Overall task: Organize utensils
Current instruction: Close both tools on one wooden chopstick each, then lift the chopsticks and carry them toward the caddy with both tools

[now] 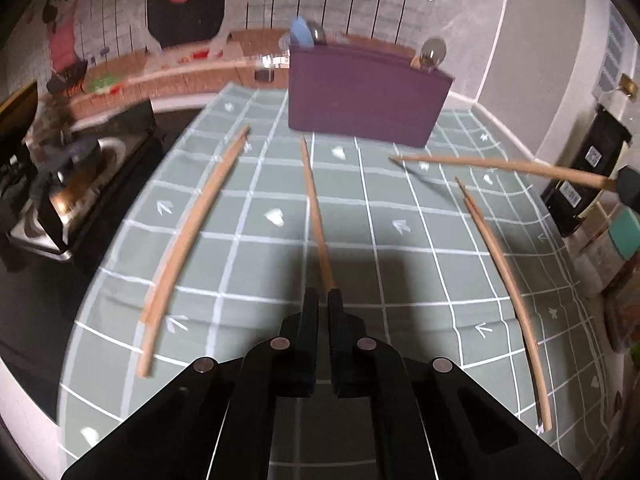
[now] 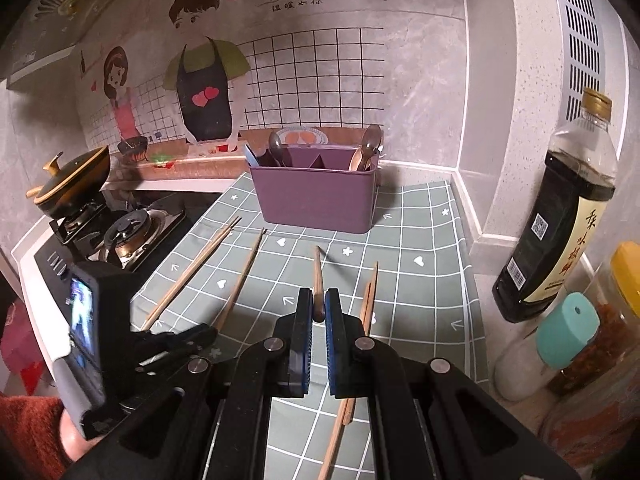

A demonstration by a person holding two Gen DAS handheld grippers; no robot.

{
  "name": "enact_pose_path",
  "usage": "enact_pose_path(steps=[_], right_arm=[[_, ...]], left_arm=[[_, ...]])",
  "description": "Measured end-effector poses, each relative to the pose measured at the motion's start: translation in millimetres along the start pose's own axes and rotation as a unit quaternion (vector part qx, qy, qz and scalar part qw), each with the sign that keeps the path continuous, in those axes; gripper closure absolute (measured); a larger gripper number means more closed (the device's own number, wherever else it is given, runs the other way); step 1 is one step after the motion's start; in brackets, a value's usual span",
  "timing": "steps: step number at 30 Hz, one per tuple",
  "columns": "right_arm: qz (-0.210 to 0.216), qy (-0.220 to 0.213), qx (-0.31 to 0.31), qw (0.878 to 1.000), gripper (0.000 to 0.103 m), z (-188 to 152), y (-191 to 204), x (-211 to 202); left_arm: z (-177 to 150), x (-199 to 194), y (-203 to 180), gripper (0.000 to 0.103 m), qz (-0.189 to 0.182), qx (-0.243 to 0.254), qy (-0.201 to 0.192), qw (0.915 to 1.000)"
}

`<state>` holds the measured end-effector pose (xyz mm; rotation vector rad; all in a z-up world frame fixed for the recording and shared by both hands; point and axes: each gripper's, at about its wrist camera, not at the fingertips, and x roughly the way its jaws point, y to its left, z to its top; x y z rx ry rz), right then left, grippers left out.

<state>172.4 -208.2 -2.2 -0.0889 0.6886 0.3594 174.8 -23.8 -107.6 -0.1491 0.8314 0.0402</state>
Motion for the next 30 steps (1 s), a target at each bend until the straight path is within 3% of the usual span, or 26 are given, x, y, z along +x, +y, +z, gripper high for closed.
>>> enact_pose_path(steps=[5,9,15,20,24,30], right_arm=[[-0.004,-0.003,-0.005,1.0,0.097,5,1,-1],[-0.01,-0.005,-0.009,1.0,0.097,8,1,-5],[-0.009,0.007,0.008,1.0,0.097,0,-7,-1],[-0.005,0.008,0.015,1.0,0.097,-6,-11,1],[0.0,0.007,0.021,1.0,0.097,-7,-15,1],[-0.001,0.003,0.021,1.0,0.097,-7,-17,0]], left_arm=[[13,-29,13,0.101,-0.001,0.013,-0.038,0.9992],[12,-39,26,0.098,-0.028,-0.019,-0.027,0.9991],[-8,-14,3,0.085,-0.053,0.002,0.016,0.9984],[-12,-1,-8,0.078,-0.032,0.008,0.024,0.9992],[-10,12,-13,0.077,-0.012,0.007,0.042,0.999],[-8,19,-11,0.079,0.016,-0.002,0.036,0.9992]])
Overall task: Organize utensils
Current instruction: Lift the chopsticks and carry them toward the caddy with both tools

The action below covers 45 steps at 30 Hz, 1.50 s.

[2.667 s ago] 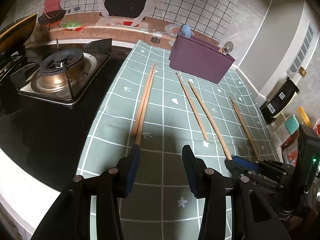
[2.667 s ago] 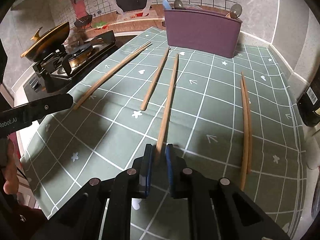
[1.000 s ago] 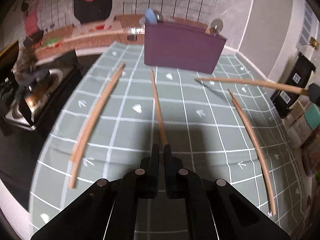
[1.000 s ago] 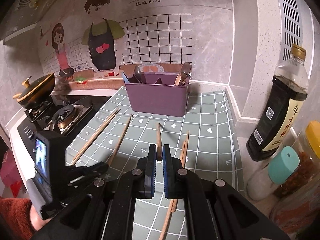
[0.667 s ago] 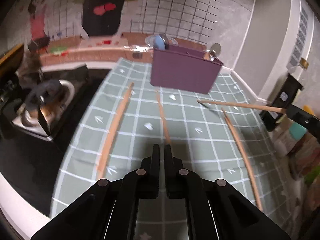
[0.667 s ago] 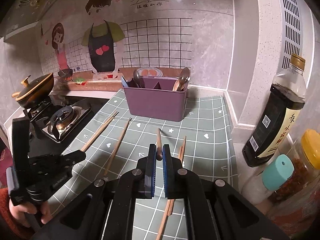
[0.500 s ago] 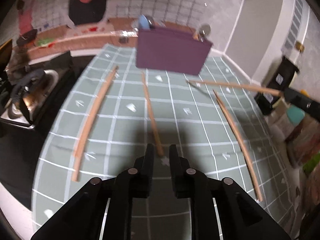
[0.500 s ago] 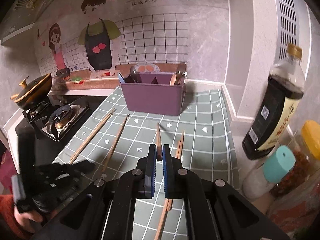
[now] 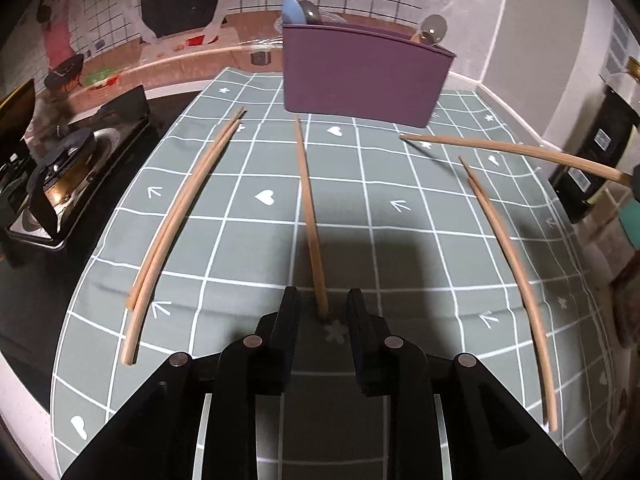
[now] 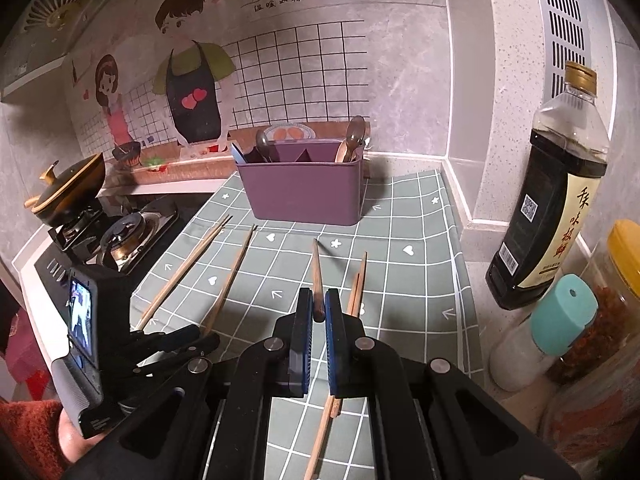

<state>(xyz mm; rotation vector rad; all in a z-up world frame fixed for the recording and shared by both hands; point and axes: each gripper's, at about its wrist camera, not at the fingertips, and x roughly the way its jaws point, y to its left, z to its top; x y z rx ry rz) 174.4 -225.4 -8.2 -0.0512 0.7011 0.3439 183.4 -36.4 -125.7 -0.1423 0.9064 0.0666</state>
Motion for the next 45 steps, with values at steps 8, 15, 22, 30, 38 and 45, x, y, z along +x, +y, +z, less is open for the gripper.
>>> enact_pose_path(steps=[8,15,22,30,38,45], right_arm=[[-0.003,-0.008,-0.007,1.0,0.097,7,3,-3],[-0.01,-0.03,-0.025,0.999,0.097,29,10,-11],[-0.011,-0.052,-0.033,0.998,0.097,69,15,-15],[-0.014,-0.039,-0.035,0.999,0.097,109,18,-10],[-0.016,-0.055,-0.051,0.997,0.097,152,27,-31],[-0.011,-0.107,-0.057,0.993,0.097,239,32,-79]], left_arm=[[11,-9,17,0.097,0.002,-0.004,-0.03,0.9995],[43,-65,33,0.098,-0.011,0.013,-0.107,0.9941],[89,-103,50,0.098,-0.045,0.017,-0.131,0.9902],[130,-133,60,0.098,-0.102,0.023,-0.127,0.9865],[179,-177,60,0.098,-0.149,0.037,-0.139,0.9783],[262,-238,55,0.098,-0.202,0.048,-0.213,0.9547]])
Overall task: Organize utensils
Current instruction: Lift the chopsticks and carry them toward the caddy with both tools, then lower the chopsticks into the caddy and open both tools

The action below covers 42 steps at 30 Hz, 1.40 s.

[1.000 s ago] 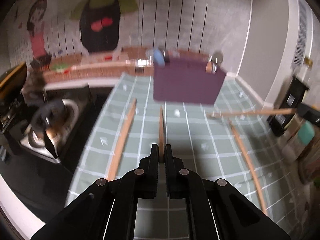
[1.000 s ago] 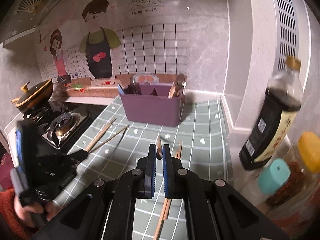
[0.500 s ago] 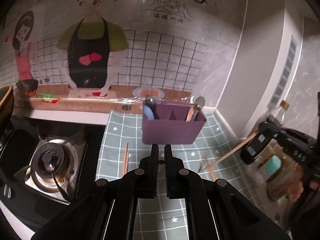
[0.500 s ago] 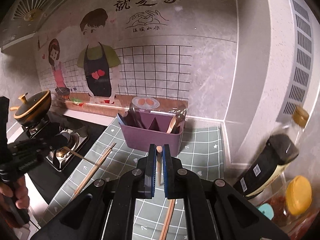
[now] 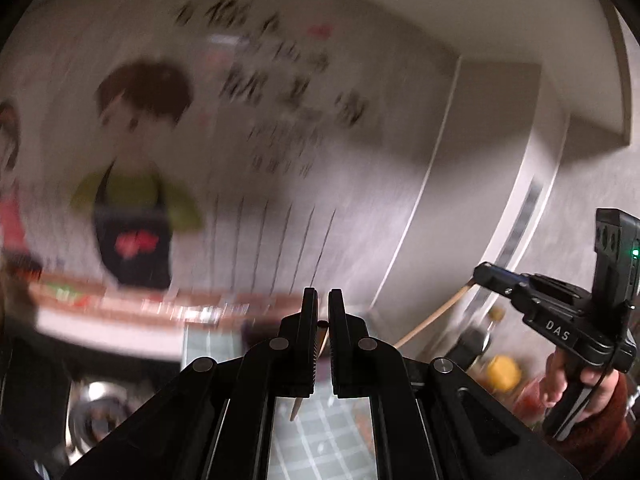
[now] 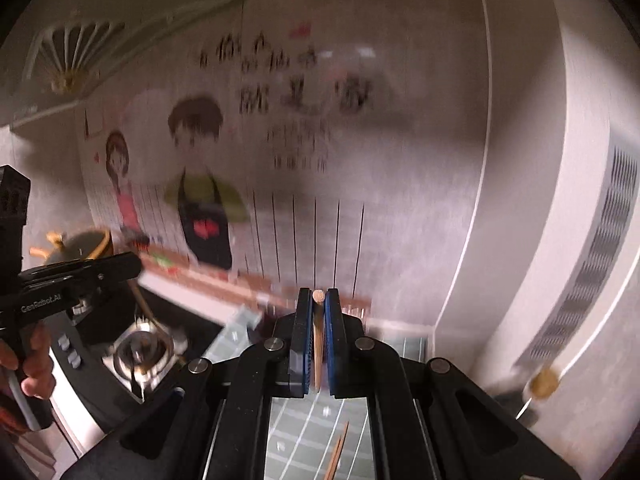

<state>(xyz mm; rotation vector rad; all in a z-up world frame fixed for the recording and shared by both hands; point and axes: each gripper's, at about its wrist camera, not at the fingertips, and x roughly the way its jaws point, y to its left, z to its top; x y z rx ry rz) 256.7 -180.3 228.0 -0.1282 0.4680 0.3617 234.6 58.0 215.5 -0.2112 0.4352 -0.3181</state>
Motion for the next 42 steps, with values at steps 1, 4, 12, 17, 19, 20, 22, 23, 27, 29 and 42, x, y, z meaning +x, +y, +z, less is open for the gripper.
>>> enact_pose_path(steps=[1,4,12,17,19,20,22,23,27,29,42], right_arm=[[-0.003,-0.007,0.0,1.0,0.097,13,-1,-1],[-0.009,-0.009,0.001,1.0,0.097,43,-4,6],[-0.031,0.026,0.0,0.999,0.097,49,-11,69],[-0.029,0.062,0.014,0.998,0.097,28,-17,120],[-0.028,0.076,0.022,0.996,0.097,18,-21,140],[-0.026,0.081,0.026,0.996,0.097,14,-22,145],[-0.022,0.096,0.033,0.995,0.097,4,-26,161],[-0.021,0.101,0.034,0.994,0.097,1,-26,166],[-0.02,0.121,0.037,0.992,0.097,-12,-26,187],[-0.017,0.129,0.041,0.991,0.097,-17,-27,194],[-0.005,0.151,0.029,0.988,0.097,-49,-27,217]], left_arm=[[15,2,-1,0.098,-0.004,0.001,-0.015,0.9999],[40,16,2,0.098,-0.018,-0.004,-0.03,0.9994],[49,91,33,0.098,-0.035,-0.032,-0.016,0.9988],[28,137,51,0.098,-0.015,-0.04,-0.006,0.9991],[20,154,60,0.098,-0.012,-0.048,0.003,0.9988],[15,162,63,0.098,-0.011,-0.052,0.011,0.9985],[5,177,69,0.098,-0.007,-0.057,0.026,0.998],[1,182,72,0.098,-0.004,-0.056,0.031,0.9979],[-16,205,79,0.098,0.002,-0.058,0.061,0.9964],[-25,212,81,0.098,0.003,-0.062,0.076,0.9951],[-59,236,87,0.09,0.009,-0.087,0.135,0.9869]])
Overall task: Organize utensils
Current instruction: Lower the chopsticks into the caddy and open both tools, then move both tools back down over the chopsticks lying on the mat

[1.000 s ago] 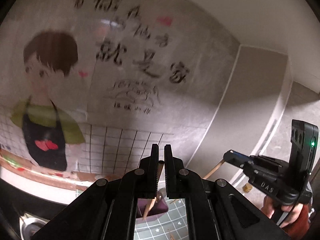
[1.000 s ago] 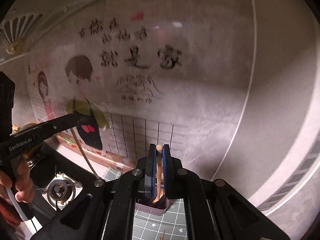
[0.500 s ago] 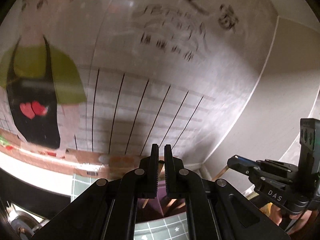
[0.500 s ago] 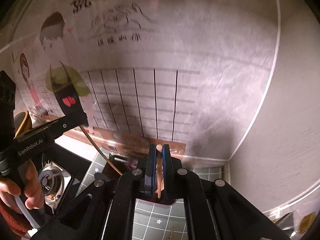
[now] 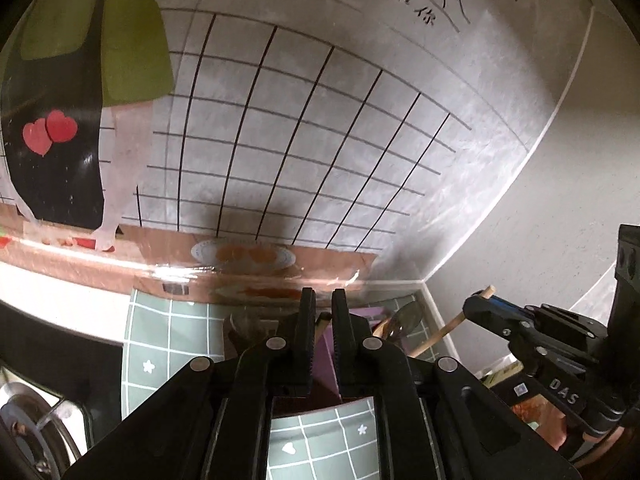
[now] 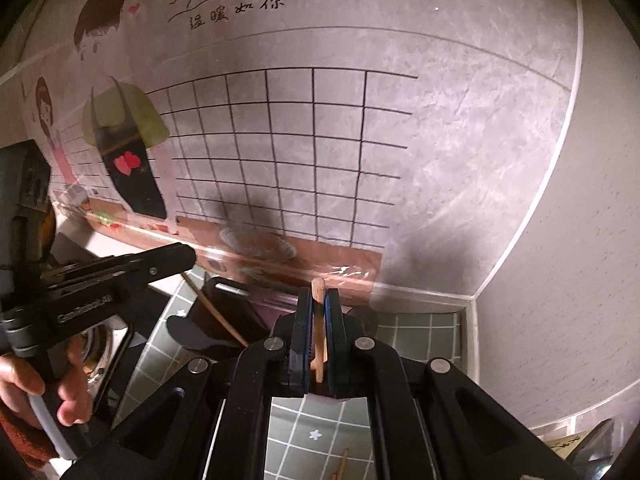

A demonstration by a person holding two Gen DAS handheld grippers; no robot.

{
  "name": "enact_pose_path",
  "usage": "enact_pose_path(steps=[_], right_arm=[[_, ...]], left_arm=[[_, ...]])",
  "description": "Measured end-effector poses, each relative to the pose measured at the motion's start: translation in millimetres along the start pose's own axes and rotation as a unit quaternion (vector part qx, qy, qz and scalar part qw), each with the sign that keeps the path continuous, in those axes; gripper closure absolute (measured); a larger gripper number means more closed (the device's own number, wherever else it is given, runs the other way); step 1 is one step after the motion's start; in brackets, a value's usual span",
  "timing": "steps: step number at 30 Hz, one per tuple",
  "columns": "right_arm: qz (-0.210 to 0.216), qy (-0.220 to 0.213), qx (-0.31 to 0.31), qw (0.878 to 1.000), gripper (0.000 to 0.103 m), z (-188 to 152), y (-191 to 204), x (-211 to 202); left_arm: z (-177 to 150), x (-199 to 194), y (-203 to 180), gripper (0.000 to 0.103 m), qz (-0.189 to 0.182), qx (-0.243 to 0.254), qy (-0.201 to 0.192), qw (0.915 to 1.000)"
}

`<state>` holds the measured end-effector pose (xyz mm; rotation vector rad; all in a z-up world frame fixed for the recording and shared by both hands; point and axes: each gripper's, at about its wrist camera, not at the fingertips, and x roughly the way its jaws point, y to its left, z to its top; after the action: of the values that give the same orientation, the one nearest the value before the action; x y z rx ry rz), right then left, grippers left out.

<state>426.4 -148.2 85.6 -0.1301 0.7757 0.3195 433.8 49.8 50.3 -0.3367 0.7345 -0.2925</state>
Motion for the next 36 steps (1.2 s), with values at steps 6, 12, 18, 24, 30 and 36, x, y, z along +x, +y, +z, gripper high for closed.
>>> enact_pose_path(steps=[6,12,18,24,30,36], right_arm=[[-0.027,-0.031,-0.021,0.999,0.089,-2,3,-17],[-0.041,-0.078,-0.02,0.996,0.077,-4,-1,-51],[-0.059,-0.103,-0.015,0.993,0.074,-22,-7,-80],[-0.073,-0.117,-0.013,0.99,0.07,-64,0,-106],[-0.091,-0.127,-0.009,0.988,0.051,-119,11,-135],[-0.105,-0.087,0.0,0.991,0.051,-176,12,-138]], left_arm=[[6,-24,-2,0.067,-0.013,-0.003,-0.027,0.9996],[10,-61,-12,0.064,0.017,0.015,-0.071,0.9972],[-15,-96,-16,0.059,0.058,0.043,-0.098,0.9926],[-69,-125,-12,0.059,0.07,0.041,-0.09,0.9926],[-138,-149,-13,0.059,0.095,0.055,-0.075,0.9911],[-203,-149,-1,0.059,0.11,0.04,-0.035,0.9924]])
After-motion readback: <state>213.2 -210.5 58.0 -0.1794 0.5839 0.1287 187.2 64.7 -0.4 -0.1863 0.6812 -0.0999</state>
